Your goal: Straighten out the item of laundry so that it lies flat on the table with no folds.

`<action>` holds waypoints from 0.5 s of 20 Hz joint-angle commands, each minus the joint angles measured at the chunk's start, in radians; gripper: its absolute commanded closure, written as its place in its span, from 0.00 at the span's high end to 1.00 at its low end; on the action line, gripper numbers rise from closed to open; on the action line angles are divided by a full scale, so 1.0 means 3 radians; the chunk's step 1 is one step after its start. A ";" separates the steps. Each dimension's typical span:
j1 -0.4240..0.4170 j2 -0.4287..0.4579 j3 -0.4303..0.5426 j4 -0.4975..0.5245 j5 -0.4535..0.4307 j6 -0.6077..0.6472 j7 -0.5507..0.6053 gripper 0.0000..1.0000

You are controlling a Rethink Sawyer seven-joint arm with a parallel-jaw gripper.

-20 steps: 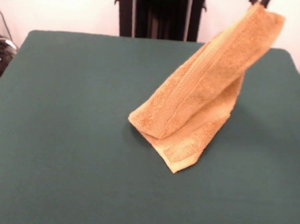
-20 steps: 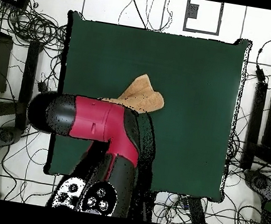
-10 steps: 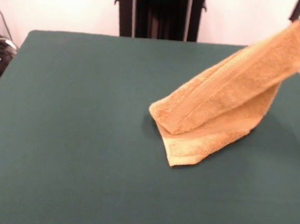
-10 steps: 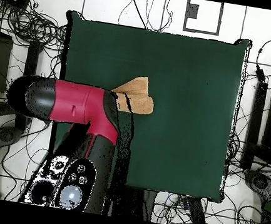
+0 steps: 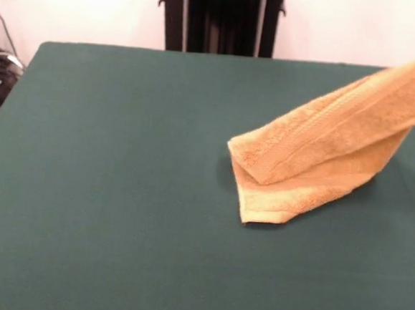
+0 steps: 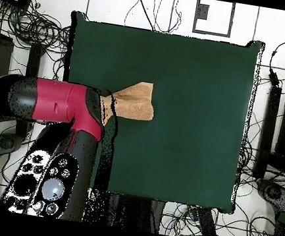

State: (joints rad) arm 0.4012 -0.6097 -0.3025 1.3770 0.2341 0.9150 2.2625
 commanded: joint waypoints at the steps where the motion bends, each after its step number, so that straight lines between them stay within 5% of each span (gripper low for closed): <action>1: -0.0166 -0.0394 0.0242 0.0528 0.0209 0.0142 0.0391 0.00; 4: -0.0656 -0.0716 0.0323 0.1330 0.0084 -0.0386 -0.0476 0.00; 10: -0.1468 -0.0692 0.0622 0.1684 -0.0460 -0.0963 -0.1226 0.00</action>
State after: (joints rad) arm 0.1665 -0.7936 -0.2588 1.5961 0.2191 0.8095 2.2564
